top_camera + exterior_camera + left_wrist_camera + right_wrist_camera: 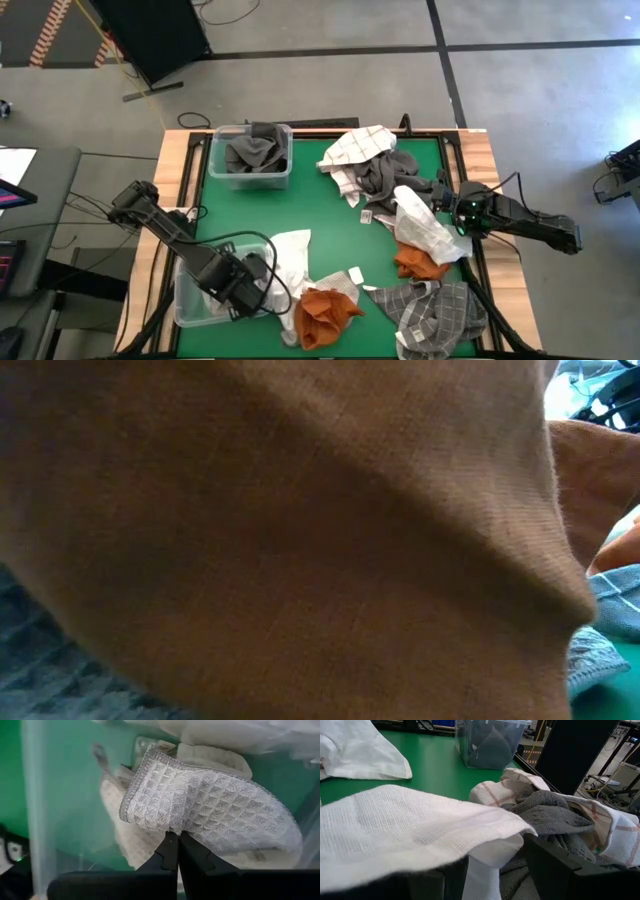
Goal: Sort towels by color in basket
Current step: Put the gray towel into the bottom transparent bin
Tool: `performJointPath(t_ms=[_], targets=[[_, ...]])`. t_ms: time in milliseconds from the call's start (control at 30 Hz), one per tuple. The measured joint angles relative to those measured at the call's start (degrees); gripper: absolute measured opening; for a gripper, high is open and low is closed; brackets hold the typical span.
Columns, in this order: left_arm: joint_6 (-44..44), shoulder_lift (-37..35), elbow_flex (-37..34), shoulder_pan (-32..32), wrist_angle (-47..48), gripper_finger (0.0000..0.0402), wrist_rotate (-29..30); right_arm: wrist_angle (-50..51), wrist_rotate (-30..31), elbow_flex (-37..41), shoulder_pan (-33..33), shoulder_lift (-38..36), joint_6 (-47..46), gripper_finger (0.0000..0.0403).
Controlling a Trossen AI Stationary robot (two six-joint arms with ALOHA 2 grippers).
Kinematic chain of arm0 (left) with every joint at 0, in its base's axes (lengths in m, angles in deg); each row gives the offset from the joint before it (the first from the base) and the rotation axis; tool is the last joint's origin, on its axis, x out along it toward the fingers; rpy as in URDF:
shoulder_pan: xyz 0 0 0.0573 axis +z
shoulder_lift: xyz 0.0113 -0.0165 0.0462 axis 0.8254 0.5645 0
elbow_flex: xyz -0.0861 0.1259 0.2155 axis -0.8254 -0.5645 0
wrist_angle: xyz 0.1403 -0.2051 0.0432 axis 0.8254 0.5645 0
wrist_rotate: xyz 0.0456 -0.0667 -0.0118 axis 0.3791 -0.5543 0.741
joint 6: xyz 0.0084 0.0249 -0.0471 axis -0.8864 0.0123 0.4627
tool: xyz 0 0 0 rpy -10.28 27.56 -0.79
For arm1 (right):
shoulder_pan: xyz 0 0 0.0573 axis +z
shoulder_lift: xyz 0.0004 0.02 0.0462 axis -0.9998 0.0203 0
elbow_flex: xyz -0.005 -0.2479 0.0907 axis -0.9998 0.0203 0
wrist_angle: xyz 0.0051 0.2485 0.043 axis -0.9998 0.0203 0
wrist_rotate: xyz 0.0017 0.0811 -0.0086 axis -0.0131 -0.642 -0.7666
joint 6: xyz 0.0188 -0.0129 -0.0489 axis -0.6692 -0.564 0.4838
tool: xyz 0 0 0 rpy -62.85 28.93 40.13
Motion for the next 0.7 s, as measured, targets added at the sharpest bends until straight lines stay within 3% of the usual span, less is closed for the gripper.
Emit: performJointPath(t_ms=[700], targets=[[-0.7, -0.1, -16.6, 0.0, -15.4, 0.0000, -8.4, 0.0, 0.0, 0.0, 0.0, 0.0, 0.0, 0.0217]])
